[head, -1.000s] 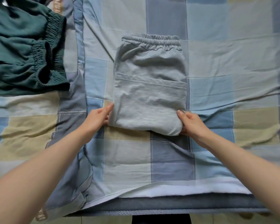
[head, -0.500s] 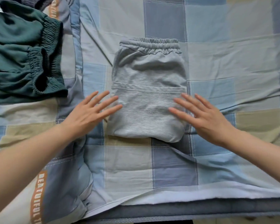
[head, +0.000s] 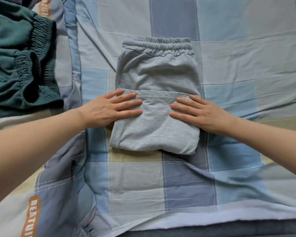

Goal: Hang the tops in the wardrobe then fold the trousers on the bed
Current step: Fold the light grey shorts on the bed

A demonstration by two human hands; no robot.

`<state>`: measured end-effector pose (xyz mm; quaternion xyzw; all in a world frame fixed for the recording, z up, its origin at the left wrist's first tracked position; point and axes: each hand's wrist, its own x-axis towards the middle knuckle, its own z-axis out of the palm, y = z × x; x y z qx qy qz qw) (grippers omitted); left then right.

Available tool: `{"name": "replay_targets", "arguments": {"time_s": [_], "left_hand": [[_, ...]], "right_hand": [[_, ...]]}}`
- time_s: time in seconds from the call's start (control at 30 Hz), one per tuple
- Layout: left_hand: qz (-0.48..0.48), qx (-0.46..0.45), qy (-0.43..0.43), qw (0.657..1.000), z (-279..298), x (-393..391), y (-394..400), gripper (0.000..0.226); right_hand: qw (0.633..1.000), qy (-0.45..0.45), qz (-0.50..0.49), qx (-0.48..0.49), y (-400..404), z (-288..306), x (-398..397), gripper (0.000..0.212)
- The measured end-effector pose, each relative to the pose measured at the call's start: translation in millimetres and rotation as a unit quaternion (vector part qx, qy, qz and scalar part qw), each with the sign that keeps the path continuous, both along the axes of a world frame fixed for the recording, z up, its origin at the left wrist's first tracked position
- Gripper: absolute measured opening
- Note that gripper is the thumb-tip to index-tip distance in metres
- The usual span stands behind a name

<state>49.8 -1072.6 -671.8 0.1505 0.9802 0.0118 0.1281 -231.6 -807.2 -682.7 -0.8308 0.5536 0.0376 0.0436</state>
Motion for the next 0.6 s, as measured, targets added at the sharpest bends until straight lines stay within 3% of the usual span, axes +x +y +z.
{"name": "replay_targets", "arguments": {"time_s": [0.13, 0.3, 0.37, 0.43, 0.47, 0.53, 0.6], "left_hand": [[0.024, 0.034, -0.007, 0.999, 6.1, 8.6, 14.6, 0.058], [0.067, 0.104, -0.032, 0.992, 15.3, 31.2, 61.0, 0.071], [0.098, 0.164, -0.039, 0.981, 17.6, 41.4, 82.6, 0.078], [0.167, 0.273, -0.057, 0.946, 14.4, 56.7, 99.8, 0.075], [0.229, 0.352, -0.073, 0.905, 18.8, 64.2, 109.8, 0.064], [0.437, 0.48, -0.105, 0.753, 34.9, 70.9, 126.8, 0.034], [0.585, 0.562, -0.038, 0.584, 53.4, 61.2, 135.0, 0.053]], "right_hand": [[0.999, -0.033, 0.01, 0.018, 9.2, 10.9, -3.0, 0.046], [0.988, -0.101, 0.004, 0.114, 36.1, 20.0, 9.7, 0.05], [0.973, -0.173, -0.013, 0.152, 47.6, 27.2, 17.8, 0.048], [0.927, -0.297, -0.071, 0.218, 59.7, 39.2, 26.0, 0.044], [0.891, -0.359, -0.121, 0.25, 68.2, 46.7, 28.4, 0.043], [0.787, -0.48, -0.269, 0.277, 76.5, 64.0, 34.3, 0.036], [0.677, -0.557, -0.433, 0.209, 71.5, 74.0, 40.8, 0.045]]}}
